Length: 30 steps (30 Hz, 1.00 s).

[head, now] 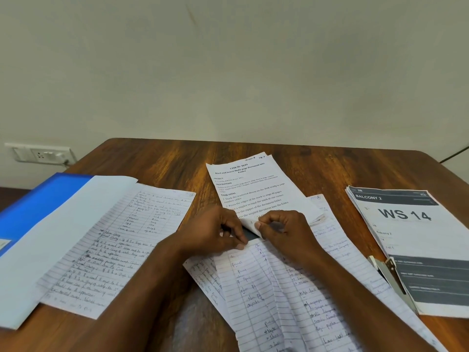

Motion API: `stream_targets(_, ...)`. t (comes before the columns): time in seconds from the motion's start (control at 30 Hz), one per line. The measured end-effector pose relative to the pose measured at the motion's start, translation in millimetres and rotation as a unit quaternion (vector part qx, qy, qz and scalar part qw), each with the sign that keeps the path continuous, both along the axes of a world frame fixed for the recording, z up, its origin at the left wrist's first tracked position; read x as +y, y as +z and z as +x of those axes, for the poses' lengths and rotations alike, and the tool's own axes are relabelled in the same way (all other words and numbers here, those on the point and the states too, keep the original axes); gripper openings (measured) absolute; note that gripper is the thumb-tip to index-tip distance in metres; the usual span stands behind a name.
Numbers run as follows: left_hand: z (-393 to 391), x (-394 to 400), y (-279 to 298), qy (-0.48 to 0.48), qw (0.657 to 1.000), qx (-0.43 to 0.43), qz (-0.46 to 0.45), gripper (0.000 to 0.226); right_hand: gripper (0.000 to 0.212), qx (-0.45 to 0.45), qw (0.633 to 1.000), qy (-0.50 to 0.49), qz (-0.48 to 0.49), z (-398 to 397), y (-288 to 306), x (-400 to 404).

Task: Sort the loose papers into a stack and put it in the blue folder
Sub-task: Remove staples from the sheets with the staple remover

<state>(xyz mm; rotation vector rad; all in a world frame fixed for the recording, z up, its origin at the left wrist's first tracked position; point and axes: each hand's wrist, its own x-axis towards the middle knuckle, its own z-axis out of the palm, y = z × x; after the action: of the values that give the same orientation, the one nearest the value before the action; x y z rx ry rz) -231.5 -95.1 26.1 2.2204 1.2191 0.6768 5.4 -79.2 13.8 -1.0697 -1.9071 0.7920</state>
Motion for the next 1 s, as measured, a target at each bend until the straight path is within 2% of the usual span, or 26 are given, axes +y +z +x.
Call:
stream_targets(0.13,-2,1,2,0.003,1.000,0.020,-0.003,0.018,0.027,0.000,1.000,-0.002,-0.001,0,1,0)
stream_targets(0.3,7,-1,2,0.005,0.994,0.062,0.088,0.014,0.022,-0.004,1.000,0.002,-0.002,1,0,0)
stream_targets(0.43,7,-3,4,0.009,0.990,0.082,0.113,0.012,0.024,-0.008,1.000,-0.001,0.000,1,-1,1)
stream_targets(0.63,11,-5,7,0.026,0.990,0.060,0.121,0.008,0.018,-0.005,1.000,0.002,-0.011,2,-2,1)
stream_targets(0.8,17,-8,9,0.037,0.992,0.004,0.123,0.008,0.013,-0.001,1.000,0.007,-0.018,2,-1,2)
stream_targets(1.0,17,-11,6,0.054,0.992,-0.062,0.098,0.028,0.013,0.007,1.000,0.008,-0.015,1,-1,2)
